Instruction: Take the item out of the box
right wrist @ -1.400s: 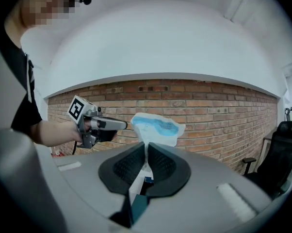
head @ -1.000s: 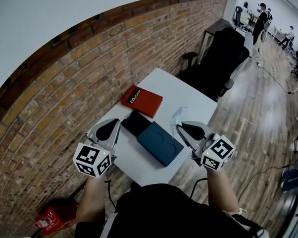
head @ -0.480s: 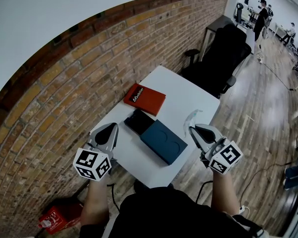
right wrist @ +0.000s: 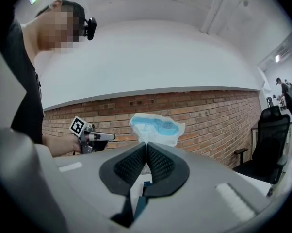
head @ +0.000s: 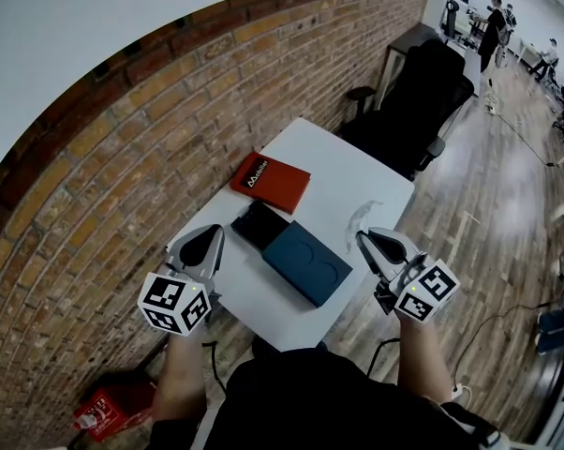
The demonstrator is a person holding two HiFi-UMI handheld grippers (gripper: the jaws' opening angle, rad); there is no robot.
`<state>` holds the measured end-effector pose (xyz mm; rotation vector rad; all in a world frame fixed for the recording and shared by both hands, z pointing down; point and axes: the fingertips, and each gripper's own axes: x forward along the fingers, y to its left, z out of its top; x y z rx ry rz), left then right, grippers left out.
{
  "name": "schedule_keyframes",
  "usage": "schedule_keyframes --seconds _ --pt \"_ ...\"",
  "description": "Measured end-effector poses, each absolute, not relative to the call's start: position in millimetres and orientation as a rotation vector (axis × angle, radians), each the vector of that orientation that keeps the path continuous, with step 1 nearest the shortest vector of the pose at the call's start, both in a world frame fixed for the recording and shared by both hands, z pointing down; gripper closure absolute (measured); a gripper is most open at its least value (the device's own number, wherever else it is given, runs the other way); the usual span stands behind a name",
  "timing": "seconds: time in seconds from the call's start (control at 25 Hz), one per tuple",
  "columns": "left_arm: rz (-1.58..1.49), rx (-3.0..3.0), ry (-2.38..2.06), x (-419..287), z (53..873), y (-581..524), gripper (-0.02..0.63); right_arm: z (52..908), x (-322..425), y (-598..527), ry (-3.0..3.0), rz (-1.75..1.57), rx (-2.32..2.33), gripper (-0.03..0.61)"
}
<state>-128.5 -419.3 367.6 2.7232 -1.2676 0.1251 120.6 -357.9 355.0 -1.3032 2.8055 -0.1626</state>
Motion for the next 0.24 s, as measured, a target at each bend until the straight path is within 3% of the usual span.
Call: schedule_keyframes --seconds 0.24 --pt "0.114 2.741 -1.279 -126.9 356.8 -421.6 0.607 346.7 125.2 -357.6 2.792 -0.139 -1.302 0.572"
